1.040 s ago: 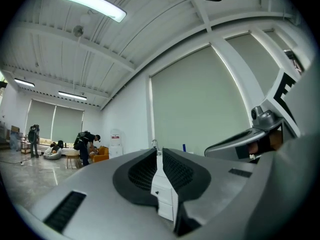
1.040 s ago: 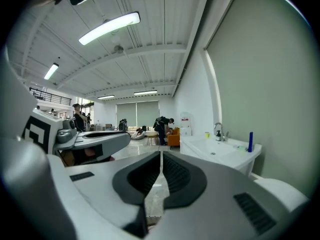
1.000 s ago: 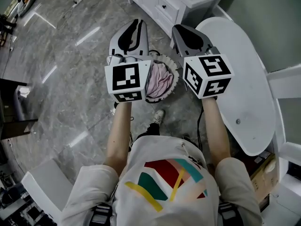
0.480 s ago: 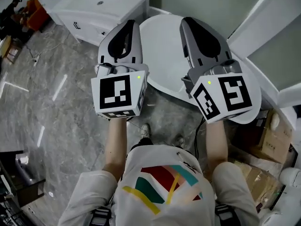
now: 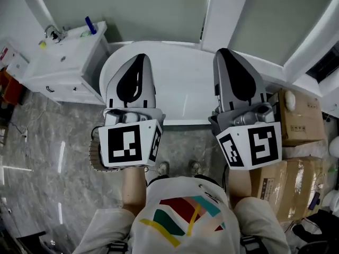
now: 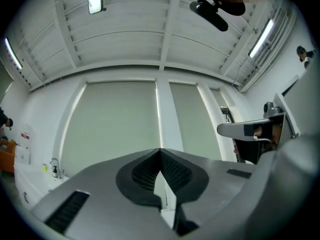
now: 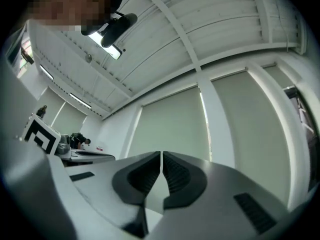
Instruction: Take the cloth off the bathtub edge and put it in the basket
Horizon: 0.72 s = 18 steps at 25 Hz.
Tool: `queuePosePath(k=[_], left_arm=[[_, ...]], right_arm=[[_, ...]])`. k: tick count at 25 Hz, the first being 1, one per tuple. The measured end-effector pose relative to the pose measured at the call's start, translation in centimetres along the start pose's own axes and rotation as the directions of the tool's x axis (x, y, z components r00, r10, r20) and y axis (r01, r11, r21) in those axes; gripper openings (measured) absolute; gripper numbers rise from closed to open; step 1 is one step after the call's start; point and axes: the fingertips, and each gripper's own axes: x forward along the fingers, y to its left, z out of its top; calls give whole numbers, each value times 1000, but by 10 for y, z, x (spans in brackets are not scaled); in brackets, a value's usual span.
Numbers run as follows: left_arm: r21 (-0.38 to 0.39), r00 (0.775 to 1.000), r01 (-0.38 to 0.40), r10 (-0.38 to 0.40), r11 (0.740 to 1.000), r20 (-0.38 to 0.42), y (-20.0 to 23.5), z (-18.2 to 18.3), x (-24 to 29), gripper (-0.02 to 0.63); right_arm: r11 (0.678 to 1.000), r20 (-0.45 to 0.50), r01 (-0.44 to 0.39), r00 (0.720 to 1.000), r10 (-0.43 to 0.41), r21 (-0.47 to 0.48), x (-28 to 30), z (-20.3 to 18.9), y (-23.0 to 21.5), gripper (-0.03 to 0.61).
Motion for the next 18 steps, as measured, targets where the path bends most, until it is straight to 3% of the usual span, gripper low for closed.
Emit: queuePosePath(k=[5, 10, 18], left_arm=[[-17, 997, 69, -70, 997, -21, -55, -11, 3, 17], [-26, 993, 111, -112, 993, -36, -89, -36, -6, 17], [16, 980, 185, -183, 983, -81, -125, -79, -14, 17]], right_arm=[[989, -39, 145, 989, -146, -30, -54, -15, -47, 25], [973, -104, 232, 967, -232, -15, -90, -49, -63, 25], [973, -200, 232, 953, -226, 6, -107, -95, -62, 25]])
